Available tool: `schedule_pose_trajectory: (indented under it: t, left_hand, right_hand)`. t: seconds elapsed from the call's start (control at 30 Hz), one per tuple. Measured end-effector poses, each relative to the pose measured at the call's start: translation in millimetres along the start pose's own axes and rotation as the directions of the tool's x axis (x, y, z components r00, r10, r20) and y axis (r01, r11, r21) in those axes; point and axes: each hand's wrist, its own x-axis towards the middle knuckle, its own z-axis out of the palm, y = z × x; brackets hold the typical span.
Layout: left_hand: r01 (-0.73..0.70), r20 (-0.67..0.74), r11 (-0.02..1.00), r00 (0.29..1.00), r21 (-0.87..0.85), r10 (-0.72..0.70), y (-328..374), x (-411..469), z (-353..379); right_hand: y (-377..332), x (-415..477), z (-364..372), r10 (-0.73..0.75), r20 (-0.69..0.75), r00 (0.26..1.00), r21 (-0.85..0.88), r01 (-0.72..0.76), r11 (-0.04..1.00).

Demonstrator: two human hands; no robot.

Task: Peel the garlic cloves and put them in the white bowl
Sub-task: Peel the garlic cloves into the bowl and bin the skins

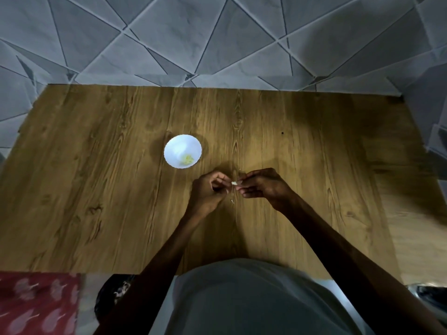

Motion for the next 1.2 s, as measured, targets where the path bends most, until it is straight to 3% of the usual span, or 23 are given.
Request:
schedule_pose_trajectory:
  t: [0.3,0.4,0.5,0.6,0.77,0.97,1.2]
  left_hand:
    - [-0.188,0.032,0.980,0.982,0.057,0.187,5.5,-5.3,-8.4]
    - [-0.199,0.046,0.977,0.980,0.083,0.195,6.3,-6.2,-10.1]
    - [-0.184,0.082,0.975,0.981,0.128,0.174,6.4,-7.6,-9.5]
    - [-0.124,0.098,0.971,0.990,0.205,0.106,6.2,-9.7,-8.8]
    - [-0.005,0.094,0.984,0.995,0.177,-0.012,6.5,-13.0,-7.9]
    - [0.004,0.119,0.992,0.993,0.122,-0.018,11.9,-20.0,-5.0]
    - [0.077,0.072,0.997,0.995,-0.026,-0.075,17.2,-23.8,2.5]
  right_hand:
    - [6.3,3.1,-2.2,0.005,0.010,1.000,-0.090,-0.004,0.996]
    - [6.2,-0.1,-4.0,-0.073,0.038,0.997,-0.092,0.076,0.993]
    - [7.1,-3.2,-0.7,-0.175,0.032,0.984,-0.109,0.178,0.978]
    - [6.4,-7.4,10.7,-0.267,-0.033,0.963,-0.329,0.242,0.913]
    - [8.6,-14.3,18.2,-0.382,0.011,0.924,-0.553,0.324,0.768]
    - [9.0,-20.7,16.9,-0.398,0.018,0.917,-0.606,0.327,0.725]
    - [19.0,-24.0,15.7,-0.423,-0.099,0.901,-0.467,0.334,0.819]
